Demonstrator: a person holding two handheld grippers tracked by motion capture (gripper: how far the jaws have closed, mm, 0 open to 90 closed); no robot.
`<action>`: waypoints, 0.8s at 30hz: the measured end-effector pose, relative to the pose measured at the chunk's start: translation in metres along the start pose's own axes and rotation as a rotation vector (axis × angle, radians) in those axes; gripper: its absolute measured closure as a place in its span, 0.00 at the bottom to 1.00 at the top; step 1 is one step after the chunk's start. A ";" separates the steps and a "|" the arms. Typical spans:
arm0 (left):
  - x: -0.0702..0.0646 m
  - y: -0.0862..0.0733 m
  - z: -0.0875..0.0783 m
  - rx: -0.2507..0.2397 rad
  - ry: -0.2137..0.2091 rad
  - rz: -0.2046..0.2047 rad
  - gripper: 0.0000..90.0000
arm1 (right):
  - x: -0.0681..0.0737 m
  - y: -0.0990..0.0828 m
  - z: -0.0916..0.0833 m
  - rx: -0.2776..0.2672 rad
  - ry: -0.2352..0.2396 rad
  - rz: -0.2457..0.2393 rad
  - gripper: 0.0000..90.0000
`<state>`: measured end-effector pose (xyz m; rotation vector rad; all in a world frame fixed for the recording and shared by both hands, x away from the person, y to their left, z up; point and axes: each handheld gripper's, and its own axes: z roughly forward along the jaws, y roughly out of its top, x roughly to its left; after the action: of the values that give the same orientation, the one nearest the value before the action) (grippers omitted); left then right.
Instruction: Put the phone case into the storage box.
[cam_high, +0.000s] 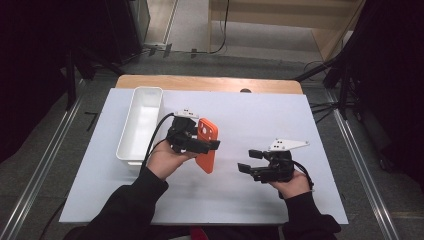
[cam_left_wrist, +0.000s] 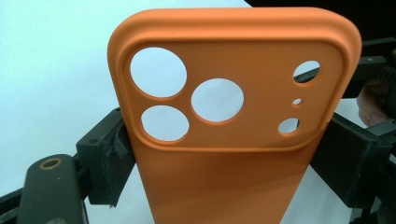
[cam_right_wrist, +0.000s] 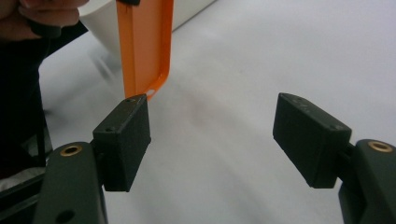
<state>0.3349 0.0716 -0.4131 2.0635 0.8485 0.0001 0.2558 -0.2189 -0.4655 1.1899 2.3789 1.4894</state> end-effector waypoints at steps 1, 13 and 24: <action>0.000 0.000 -0.001 0.006 0.001 0.003 0.18 | 0.000 -0.002 -0.001 0.003 0.001 0.000 0.29; -0.001 0.001 -0.001 0.028 -0.017 0.023 0.18 | -0.004 -0.020 -0.010 0.014 -0.002 0.003 0.28; -0.001 0.003 -0.004 0.038 -0.036 0.026 0.18 | -0.003 -0.037 -0.019 0.006 -0.011 0.006 0.28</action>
<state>0.3348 0.0730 -0.4084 2.1041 0.8055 -0.0393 0.2281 -0.2427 -0.4862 1.2040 2.3770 1.4743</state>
